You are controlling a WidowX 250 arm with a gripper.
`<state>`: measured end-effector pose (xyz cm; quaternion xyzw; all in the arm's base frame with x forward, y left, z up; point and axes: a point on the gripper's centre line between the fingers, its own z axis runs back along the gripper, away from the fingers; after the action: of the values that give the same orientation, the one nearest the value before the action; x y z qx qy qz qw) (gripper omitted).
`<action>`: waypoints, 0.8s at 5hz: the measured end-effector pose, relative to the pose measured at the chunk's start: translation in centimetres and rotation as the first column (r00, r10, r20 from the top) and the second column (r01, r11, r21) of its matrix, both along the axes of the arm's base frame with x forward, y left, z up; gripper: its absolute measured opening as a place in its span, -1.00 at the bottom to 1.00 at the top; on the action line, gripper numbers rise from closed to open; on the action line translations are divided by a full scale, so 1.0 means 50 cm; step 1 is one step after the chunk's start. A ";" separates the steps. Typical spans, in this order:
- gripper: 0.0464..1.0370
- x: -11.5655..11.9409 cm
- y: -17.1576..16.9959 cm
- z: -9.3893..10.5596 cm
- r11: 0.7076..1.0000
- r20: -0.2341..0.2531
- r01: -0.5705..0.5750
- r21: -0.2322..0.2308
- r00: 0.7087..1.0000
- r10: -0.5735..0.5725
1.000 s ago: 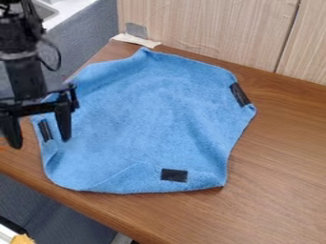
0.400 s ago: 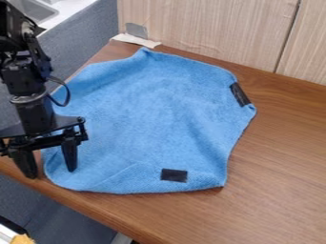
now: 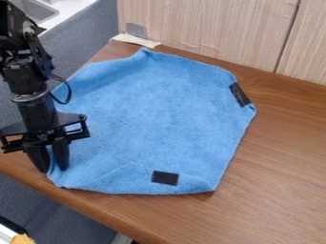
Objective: Fold the cloth from bottom left to right
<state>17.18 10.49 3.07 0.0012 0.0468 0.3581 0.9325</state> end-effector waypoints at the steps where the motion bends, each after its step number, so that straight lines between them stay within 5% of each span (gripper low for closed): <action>1: -0.87 -0.012 -0.001 0.008 1.000 -0.001 0.008 -0.015 1.000 -0.008; 3: -0.98 -0.004 -0.010 0.054 0.998 0.004 0.012 -0.064 1.000 -0.012; 4: -0.98 0.039 -0.032 0.095 0.994 0.026 0.026 -0.107 0.999 -0.024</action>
<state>19.13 8.90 7.84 -0.0529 0.0545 0.3434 0.9361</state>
